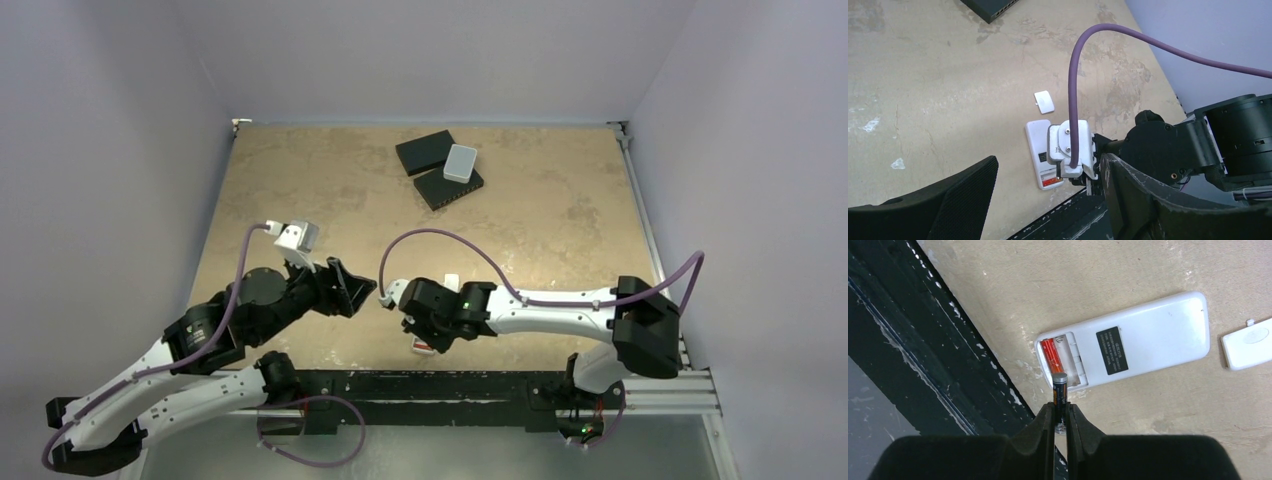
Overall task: Load the batteries into the remote control
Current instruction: Adjust the remote control at the center of the board, then load the battery into the remote control.
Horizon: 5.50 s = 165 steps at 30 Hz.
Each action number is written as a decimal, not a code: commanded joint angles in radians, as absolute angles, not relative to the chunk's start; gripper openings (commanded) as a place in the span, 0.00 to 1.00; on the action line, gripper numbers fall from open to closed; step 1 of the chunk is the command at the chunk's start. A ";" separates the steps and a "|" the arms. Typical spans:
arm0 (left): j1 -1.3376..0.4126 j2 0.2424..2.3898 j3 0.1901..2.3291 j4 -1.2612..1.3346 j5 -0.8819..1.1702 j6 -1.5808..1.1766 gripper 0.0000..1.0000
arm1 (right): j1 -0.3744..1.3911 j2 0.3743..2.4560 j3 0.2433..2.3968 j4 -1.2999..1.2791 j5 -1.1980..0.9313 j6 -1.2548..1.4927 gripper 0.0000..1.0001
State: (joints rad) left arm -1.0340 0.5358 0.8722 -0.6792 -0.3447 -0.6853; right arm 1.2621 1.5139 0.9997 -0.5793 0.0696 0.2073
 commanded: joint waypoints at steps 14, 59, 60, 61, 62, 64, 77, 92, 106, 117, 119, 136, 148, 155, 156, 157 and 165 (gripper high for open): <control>-1.029 0.440 0.866 -0.696 -0.366 -0.577 0.74 | 1.264 1.640 1.118 -0.662 0.096 0.140 0.07; -1.031 0.388 0.838 -0.689 -0.374 -0.583 0.77 | 1.264 1.707 1.163 -0.665 0.111 0.144 0.26; -1.031 0.388 0.836 -0.690 -0.373 -0.583 0.77 | 1.264 1.697 1.163 -0.662 0.113 0.147 0.26; -1.031 0.389 0.836 -0.690 -0.373 -0.584 0.77 | 1.264 1.689 1.162 -0.658 0.113 0.150 0.27; -1.032 0.391 0.836 -0.690 -0.373 -0.584 0.77 | 1.264 1.680 1.163 -0.655 0.100 0.168 0.28; -1.031 0.394 0.836 -0.689 -0.372 -0.585 0.77 | 1.262 1.661 1.160 -0.659 0.109 0.196 0.30; -1.031 0.428 0.835 -0.694 -0.366 -0.625 0.75 | 1.262 1.476 1.053 -0.644 0.243 0.490 0.42; -1.030 0.603 0.620 -0.505 -0.214 -0.842 0.72 | 1.231 1.234 0.818 -0.503 0.299 0.791 0.40; -1.029 0.834 0.416 -0.171 -0.052 -0.940 0.67 | 1.212 1.164 0.679 -0.338 0.238 0.993 0.32; -1.015 0.952 0.319 0.057 0.041 -0.959 0.57 | 1.211 1.184 0.651 -0.311 0.246 1.106 0.28; -1.006 0.969 0.303 0.092 0.061 -0.961 0.54 | 1.211 1.189 0.650 -0.311 0.249 1.112 0.28; -0.955 1.073 0.232 0.257 0.139 -0.964 0.33 | 1.210 1.233 0.629 -0.267 0.231 1.173 0.26; -0.929 1.107 0.209 0.323 0.177 -0.965 0.24 | 1.210 1.269 0.633 -0.263 0.222 1.187 0.23; -0.920 1.123 0.198 0.360 0.198 -0.967 0.21 | 1.210 1.289 0.633 -0.253 0.212 1.191 0.23; -0.920 1.125 0.197 0.364 0.200 -0.966 0.21 | 1.210 1.291 0.634 -0.250 0.210 1.192 0.23; -0.920 1.128 0.195 0.368 0.202 -0.968 0.21 | 1.211 1.294 0.634 -0.249 0.208 1.192 0.23; -0.919 1.153 0.194 0.393 0.213 -0.969 0.20 | 1.211 1.310 0.637 -0.244 0.203 1.192 0.22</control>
State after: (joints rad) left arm -0.9237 1.1419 0.1997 0.3336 0.1974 -0.9604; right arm 1.2160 1.3067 0.6331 -0.2661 0.2050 1.1713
